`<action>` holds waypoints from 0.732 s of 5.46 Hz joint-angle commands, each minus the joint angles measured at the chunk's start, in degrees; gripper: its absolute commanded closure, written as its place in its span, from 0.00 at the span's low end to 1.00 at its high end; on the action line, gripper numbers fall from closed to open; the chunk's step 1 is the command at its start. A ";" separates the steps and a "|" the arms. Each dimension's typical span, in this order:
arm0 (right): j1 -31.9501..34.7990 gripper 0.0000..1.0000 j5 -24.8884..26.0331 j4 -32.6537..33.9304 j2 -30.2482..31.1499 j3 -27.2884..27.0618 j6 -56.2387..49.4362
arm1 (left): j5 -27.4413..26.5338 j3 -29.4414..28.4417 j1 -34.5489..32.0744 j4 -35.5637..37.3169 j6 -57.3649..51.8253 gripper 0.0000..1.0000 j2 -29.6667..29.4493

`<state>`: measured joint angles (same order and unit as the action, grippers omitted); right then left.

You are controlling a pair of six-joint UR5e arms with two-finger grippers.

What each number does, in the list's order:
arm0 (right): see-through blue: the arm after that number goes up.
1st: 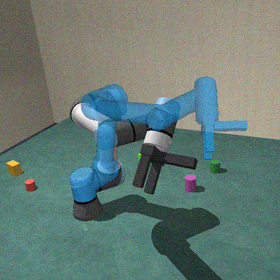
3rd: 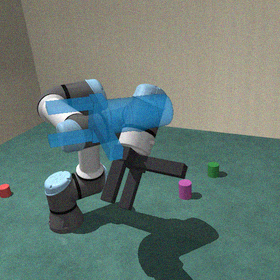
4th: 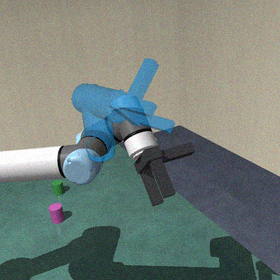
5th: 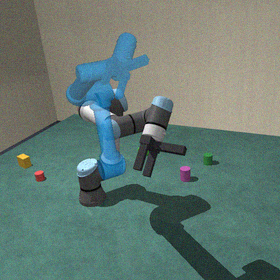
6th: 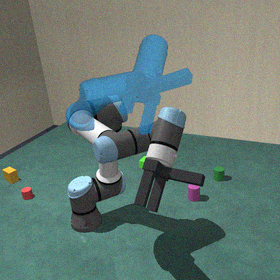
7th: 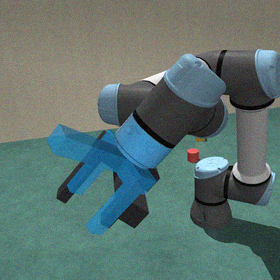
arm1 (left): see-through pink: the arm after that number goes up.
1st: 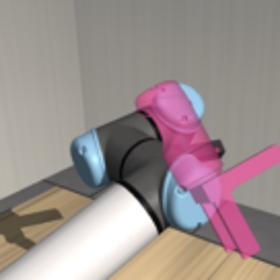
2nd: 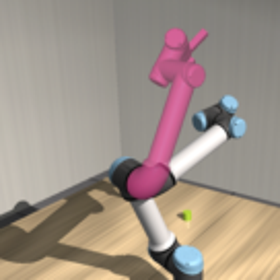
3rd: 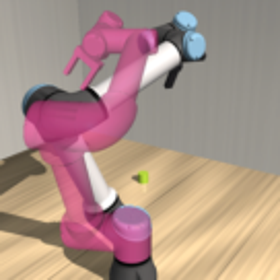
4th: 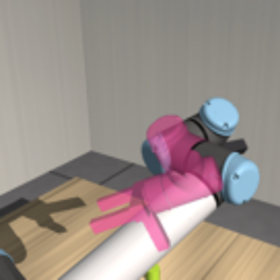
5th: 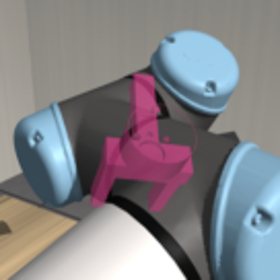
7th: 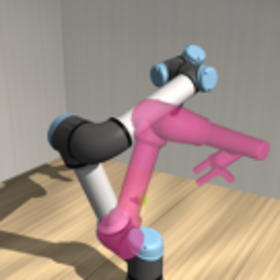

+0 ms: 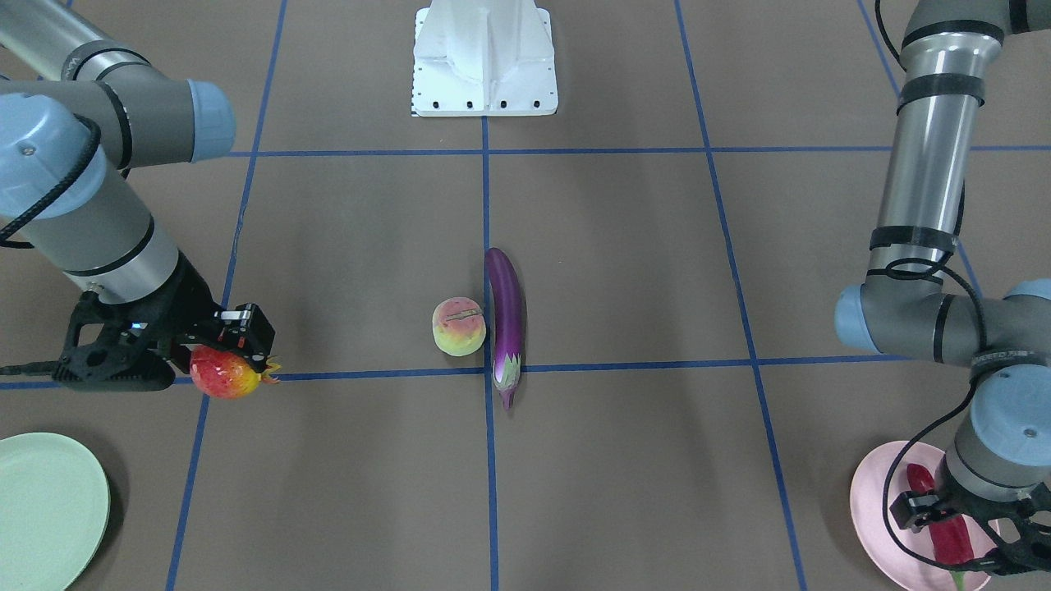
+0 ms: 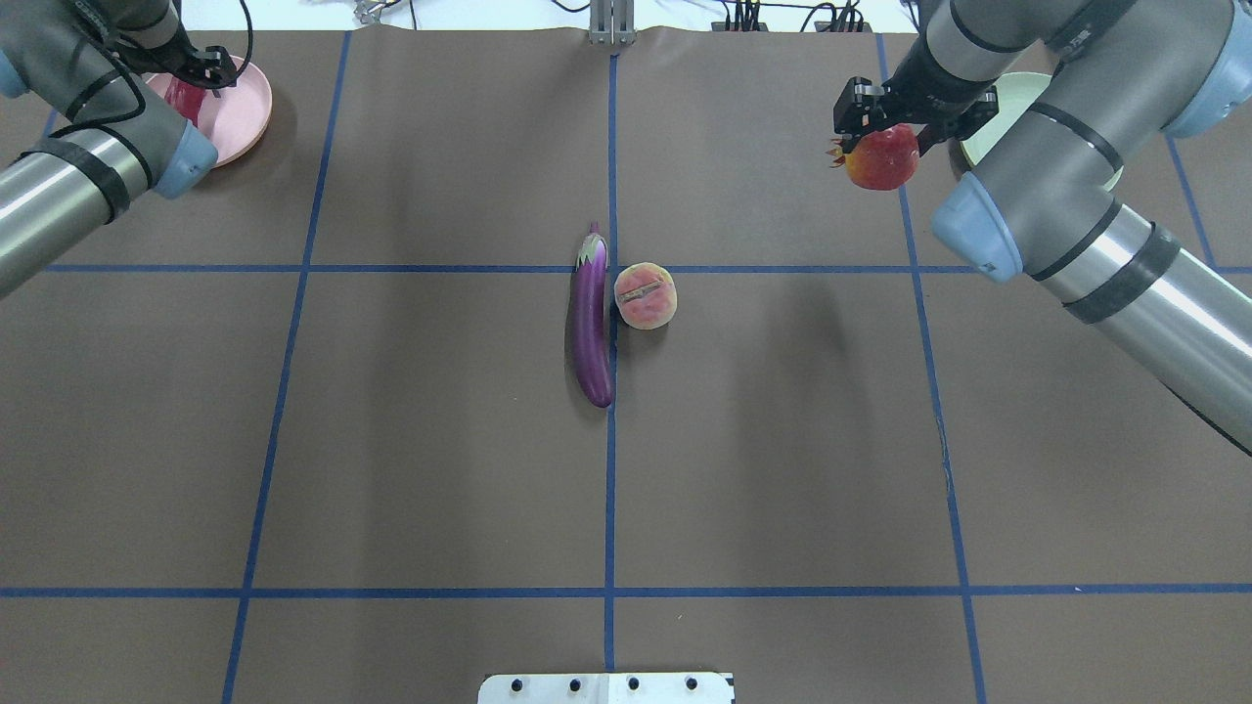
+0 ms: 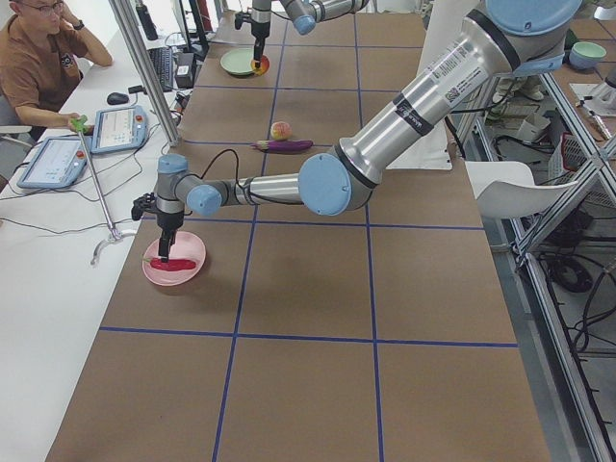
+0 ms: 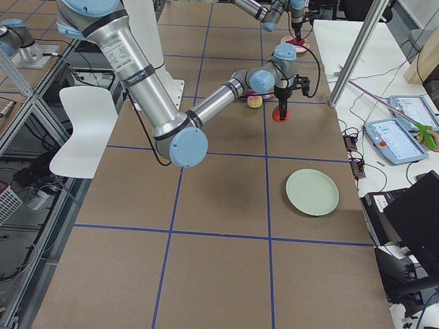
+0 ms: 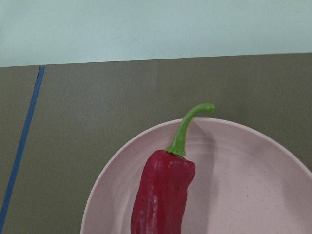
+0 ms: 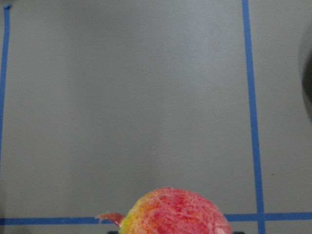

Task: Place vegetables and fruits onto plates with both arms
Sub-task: 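Release the pepper with the left gripper while the right carries the pomegranate over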

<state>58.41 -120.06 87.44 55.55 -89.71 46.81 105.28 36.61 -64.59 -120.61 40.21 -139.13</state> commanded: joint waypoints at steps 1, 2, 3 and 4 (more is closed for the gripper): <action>6.33 1.00 -0.17 -0.17 0.35 6.18 -13.95 | 8.13 7.71 -2.63 6.29 0.04 0.00 -0.79; 8.54 1.00 0.00 -0.69 0.44 10.74 -20.38 | 8.89 16.56 -2.39 15.14 0.57 0.00 -0.79; 9.34 1.00 0.27 -4.00 0.44 15.83 -23.14 | 10.72 22.57 -0.12 18.01 5.62 0.00 -0.96; 9.52 1.00 0.44 -9.95 0.44 21.02 -23.26 | 12.74 26.02 4.16 18.04 13.85 0.00 -1.49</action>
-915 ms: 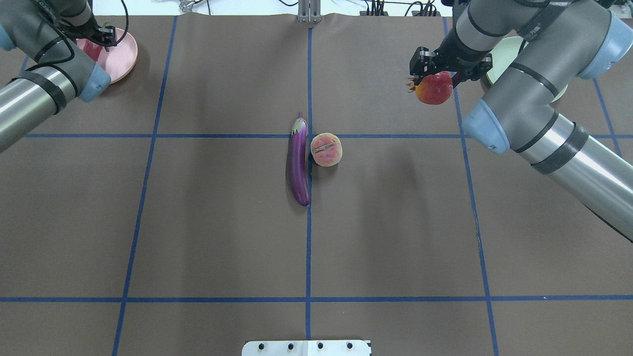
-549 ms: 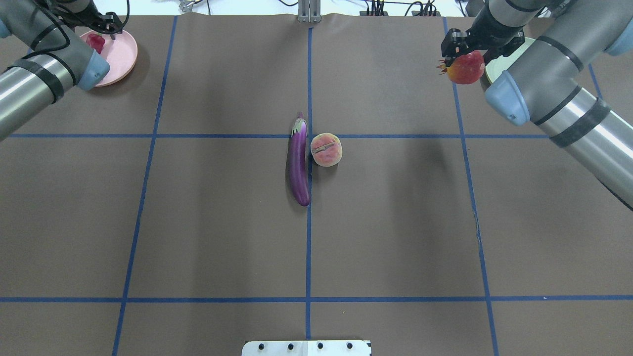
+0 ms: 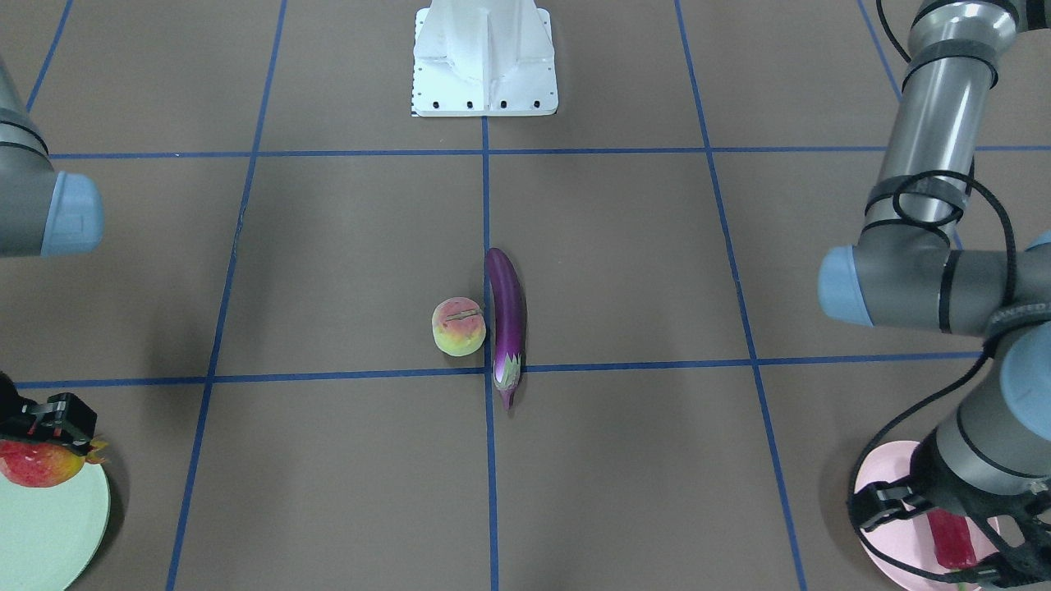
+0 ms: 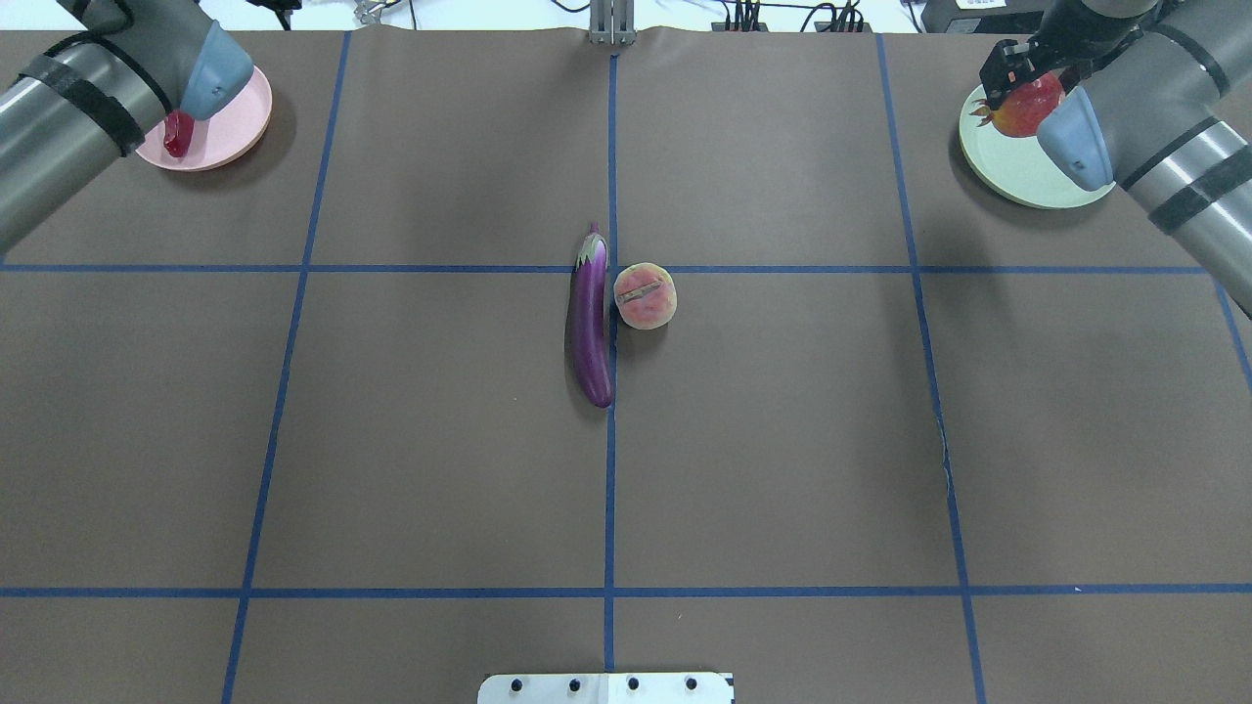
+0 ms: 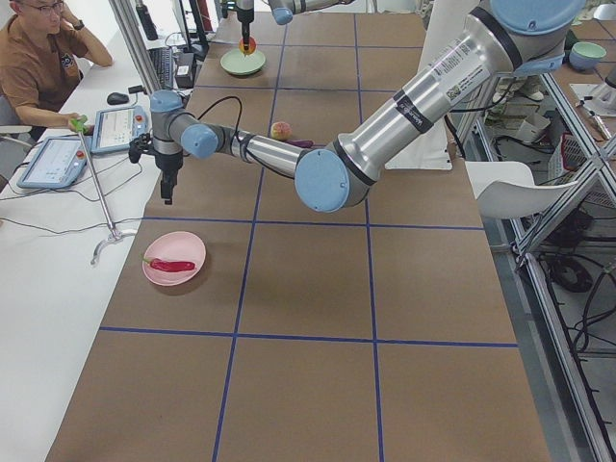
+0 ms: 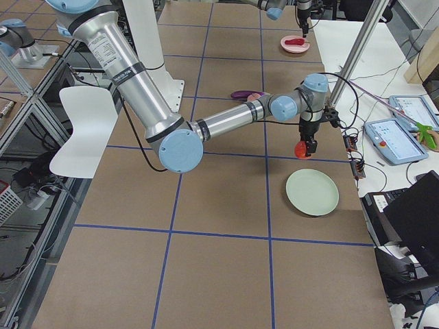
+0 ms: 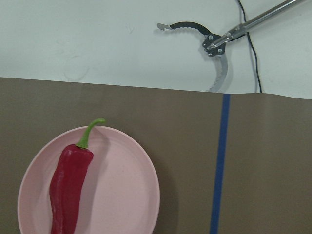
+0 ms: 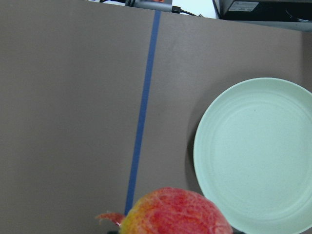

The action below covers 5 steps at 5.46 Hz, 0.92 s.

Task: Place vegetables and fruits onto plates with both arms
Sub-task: 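Release the pepper with the left gripper while the right carries the pomegranate over, then move the left gripper to the eggplant while the right releases the pomegranate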

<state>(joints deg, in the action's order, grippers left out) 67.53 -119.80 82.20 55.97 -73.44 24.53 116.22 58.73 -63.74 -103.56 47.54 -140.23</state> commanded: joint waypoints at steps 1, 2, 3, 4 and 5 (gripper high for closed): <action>0.50 1.00 0.88 -9.03 0.01 8.54 -0.97 | 1.91 9.16 5.79 1.95 11.04 0.00 -0.05; 0.50 1.00 2.45 -11.51 0.01 11.01 -0.97 | 1.73 14.43 11.47 4.13 15.44 0.00 -0.05; 0.32 1.00 4.81 -12.06 -0.07 12.69 -0.97 | 1.38 16.05 15.97 5.89 20.96 0.00 -1.61; 0.15 1.00 5.71 -15.20 -0.07 15.58 -0.97 | 1.29 16.33 17.58 5.91 23.19 0.00 -1.98; -0.11 1.00 5.72 -17.49 -0.25 17.78 -0.88 | 0.86 16.33 18.72 5.91 23.56 0.00 -1.72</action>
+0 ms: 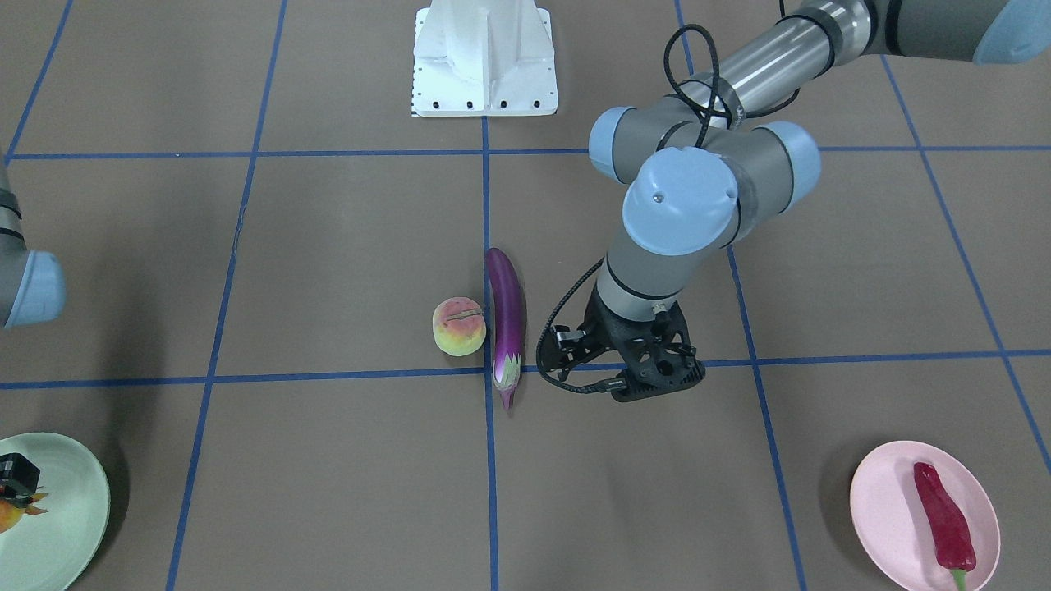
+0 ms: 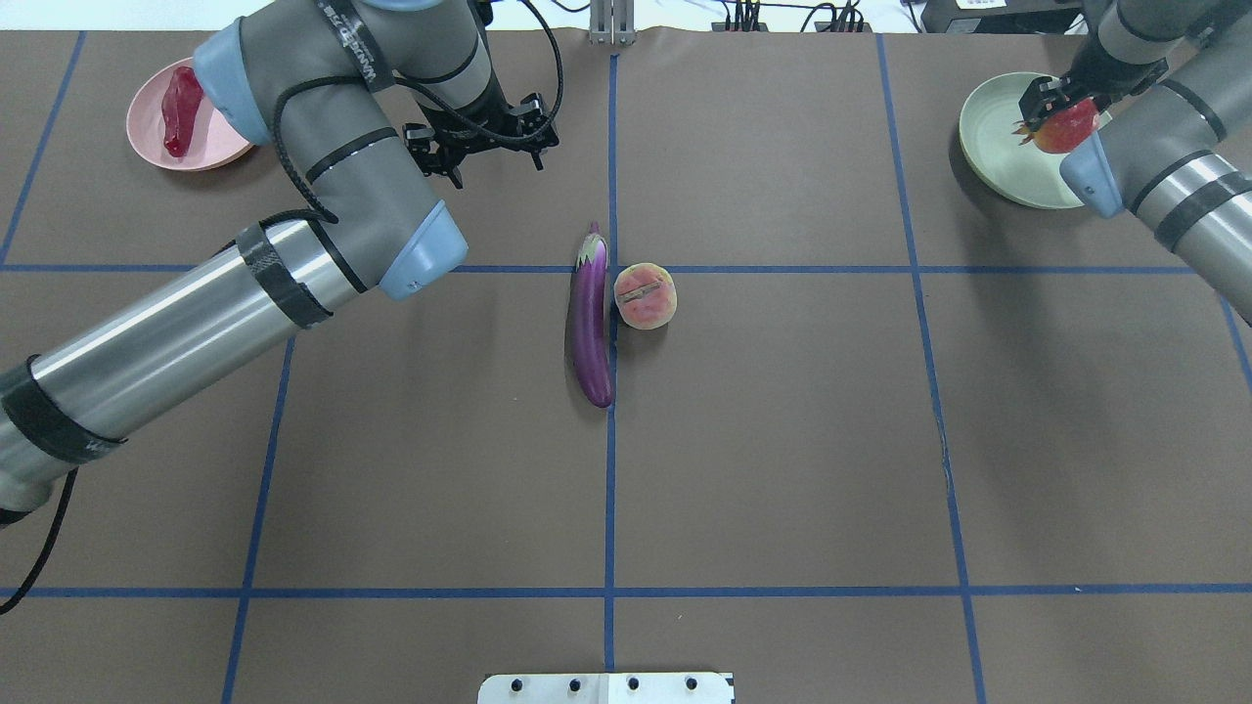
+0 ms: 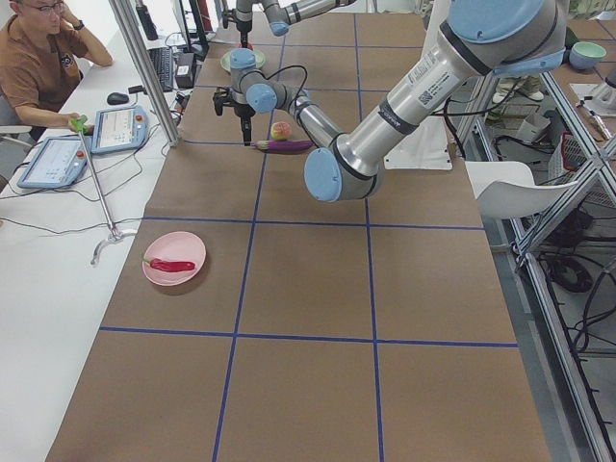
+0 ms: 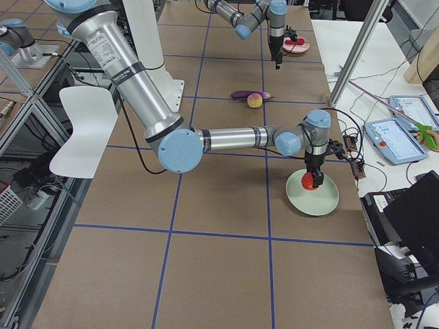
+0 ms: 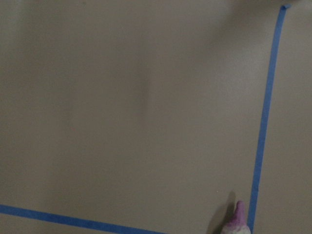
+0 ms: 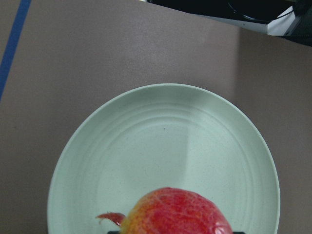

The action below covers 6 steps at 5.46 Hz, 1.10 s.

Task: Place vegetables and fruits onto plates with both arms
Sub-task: 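Move the left gripper to the eggplant while the right releases the pomegranate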

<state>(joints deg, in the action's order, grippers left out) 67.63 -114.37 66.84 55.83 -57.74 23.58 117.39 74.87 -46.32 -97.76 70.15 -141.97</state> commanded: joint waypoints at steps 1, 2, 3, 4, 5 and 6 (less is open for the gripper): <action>-0.30 0.82 0.28 -2.07 0.06 2.37 0.06 | -3.63 0.36 4.19 0.11 1.04 0.00 -0.14; -0.30 0.02 0.28 -2.06 -0.02 2.37 0.06 | -5.23 2.19 6.74 0.37 1.04 0.00 0.03; -0.13 0.01 -0.06 -1.98 -0.11 2.11 0.24 | -5.42 6.74 9.99 3.94 0.78 0.00 0.64; 0.48 0.01 -1.98 -1.63 -0.28 0.45 0.50 | -6.55 8.26 14.20 8.07 0.51 0.01 0.65; 1.88 0.01 -6.87 1.33 -0.28 -2.44 0.50 | -10.22 7.58 17.02 8.02 0.16 0.01 0.73; 2.07 0.01 -8.49 9.54 -0.20 -9.43 0.59 | -10.69 6.70 17.83 7.85 0.25 0.01 0.65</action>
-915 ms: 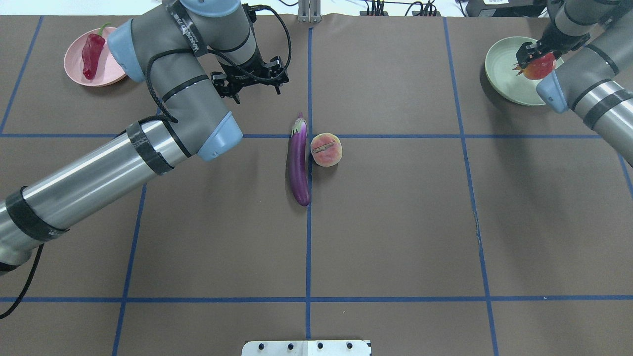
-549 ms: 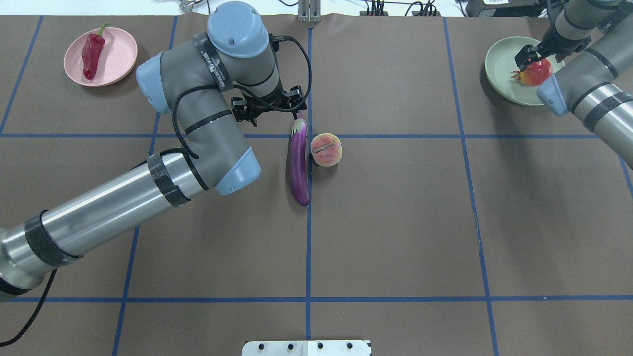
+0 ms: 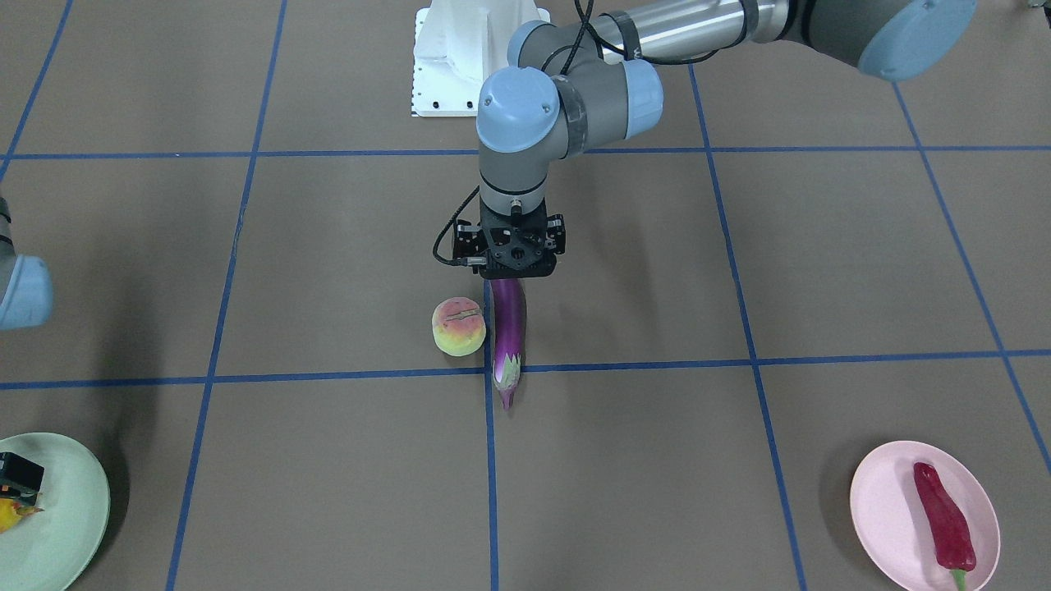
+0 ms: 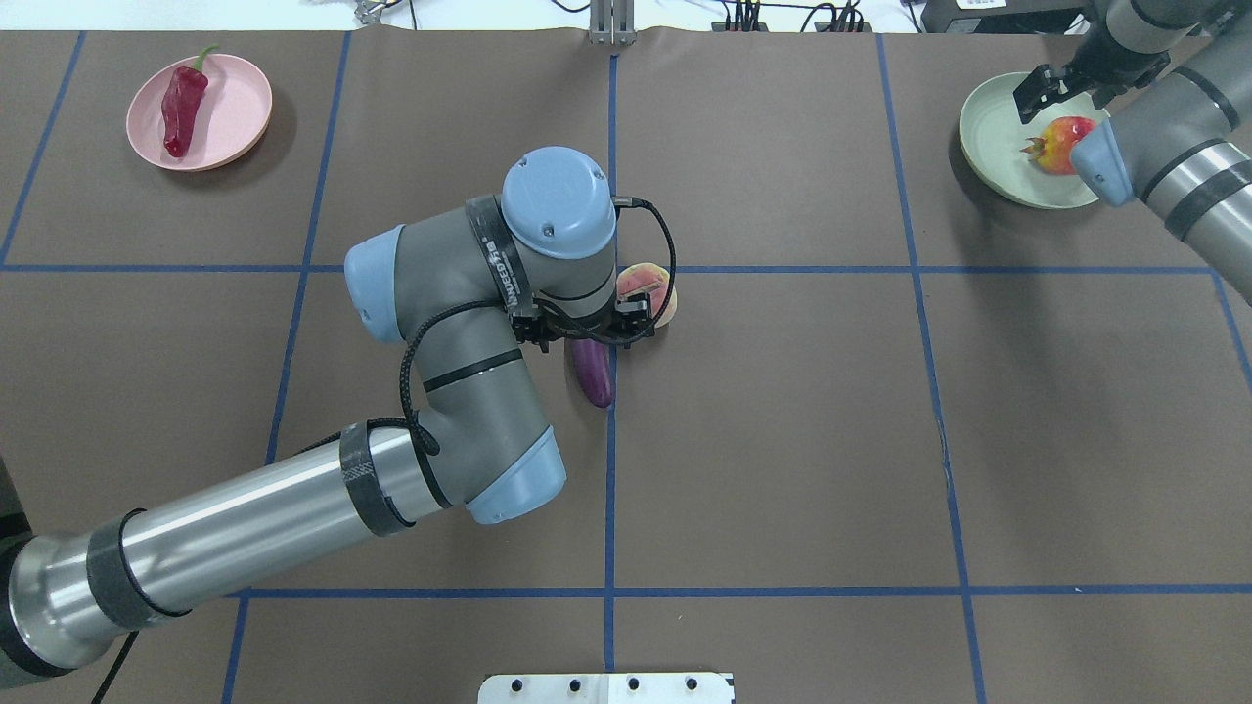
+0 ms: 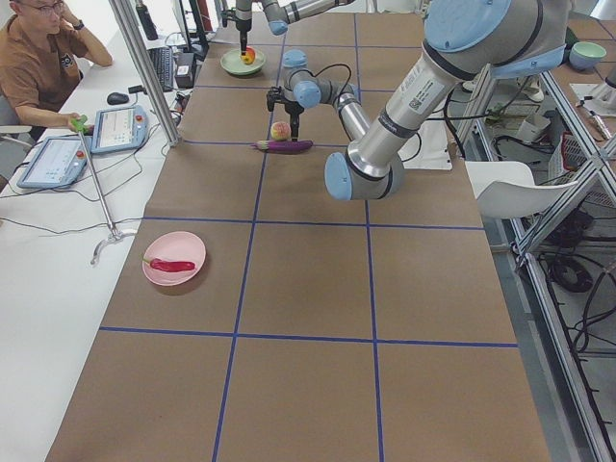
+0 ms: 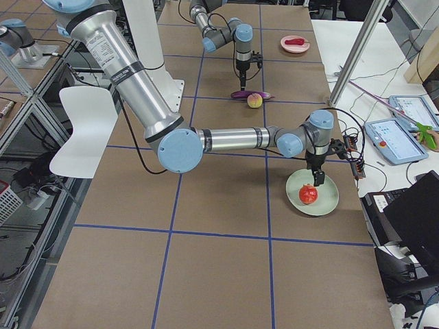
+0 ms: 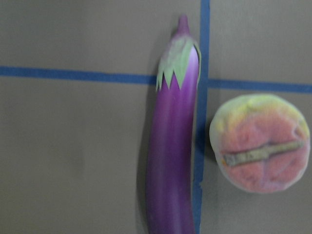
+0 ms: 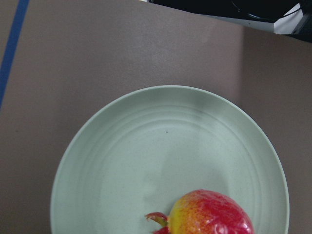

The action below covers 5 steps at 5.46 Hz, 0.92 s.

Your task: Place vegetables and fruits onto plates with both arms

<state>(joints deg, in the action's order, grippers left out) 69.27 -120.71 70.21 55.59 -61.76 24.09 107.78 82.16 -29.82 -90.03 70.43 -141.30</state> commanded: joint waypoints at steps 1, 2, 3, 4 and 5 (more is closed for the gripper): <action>0.43 0.01 -5.55 11.48 0.22 -10.44 0.17 | -1.00 -2.17 1.52 -0.23 -0.03 0.01 -0.29; 0.60 0.01 -7.68 11.96 0.92 -13.01 2.08 | -1.87 -3.40 1.52 -0.49 -0.03 0.01 -0.38; 0.51 0.01 -7.96 12.06 1.10 -14.60 3.84 | -2.57 -4.89 1.44 -2.67 -0.03 0.02 -0.38; 0.51 0.01 -8.74 13.19 1.19 -15.92 4.12 | -2.67 -5.78 1.35 -3.74 -0.12 0.02 -0.47; 0.34 0.01 -9.01 14.33 1.19 -17.50 4.99 | -2.67 -6.57 1.35 -4.79 -0.03 0.09 -0.47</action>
<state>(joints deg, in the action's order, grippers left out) 69.73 -129.30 83.48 56.73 -77.74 28.30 105.19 76.42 -28.44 -93.77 70.36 -141.74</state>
